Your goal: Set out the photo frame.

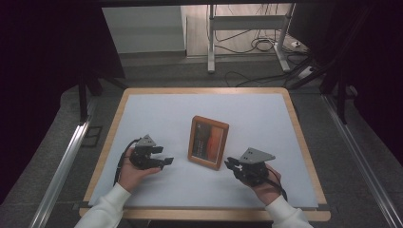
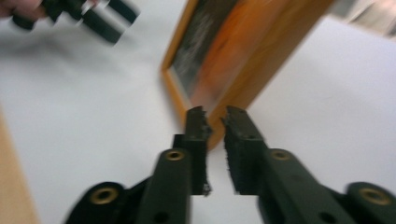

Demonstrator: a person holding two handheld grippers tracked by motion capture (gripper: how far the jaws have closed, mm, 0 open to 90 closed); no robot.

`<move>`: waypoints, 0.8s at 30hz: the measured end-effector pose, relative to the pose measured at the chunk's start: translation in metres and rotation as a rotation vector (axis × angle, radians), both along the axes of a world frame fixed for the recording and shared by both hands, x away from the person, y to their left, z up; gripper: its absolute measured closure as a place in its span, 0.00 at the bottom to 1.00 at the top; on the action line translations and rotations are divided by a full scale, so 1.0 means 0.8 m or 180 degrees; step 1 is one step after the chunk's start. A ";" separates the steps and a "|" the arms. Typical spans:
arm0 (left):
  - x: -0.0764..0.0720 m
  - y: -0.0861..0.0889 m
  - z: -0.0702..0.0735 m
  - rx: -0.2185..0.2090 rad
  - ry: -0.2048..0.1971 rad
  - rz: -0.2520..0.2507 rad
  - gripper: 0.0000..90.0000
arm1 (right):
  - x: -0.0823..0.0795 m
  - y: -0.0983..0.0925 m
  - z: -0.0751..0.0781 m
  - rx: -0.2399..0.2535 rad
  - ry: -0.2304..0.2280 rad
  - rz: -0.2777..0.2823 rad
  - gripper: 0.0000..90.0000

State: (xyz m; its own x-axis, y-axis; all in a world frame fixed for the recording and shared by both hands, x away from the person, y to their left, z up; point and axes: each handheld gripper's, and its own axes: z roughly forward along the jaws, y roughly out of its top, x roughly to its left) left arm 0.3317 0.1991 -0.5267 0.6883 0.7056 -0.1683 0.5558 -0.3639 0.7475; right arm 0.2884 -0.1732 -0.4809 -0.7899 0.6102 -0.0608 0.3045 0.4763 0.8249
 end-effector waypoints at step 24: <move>-0.004 0.000 -0.004 0.0055 0.0036 -0.0046 0.33 | 0.034 0.046 -0.047 -0.0391 0.0186 0.0246 1.00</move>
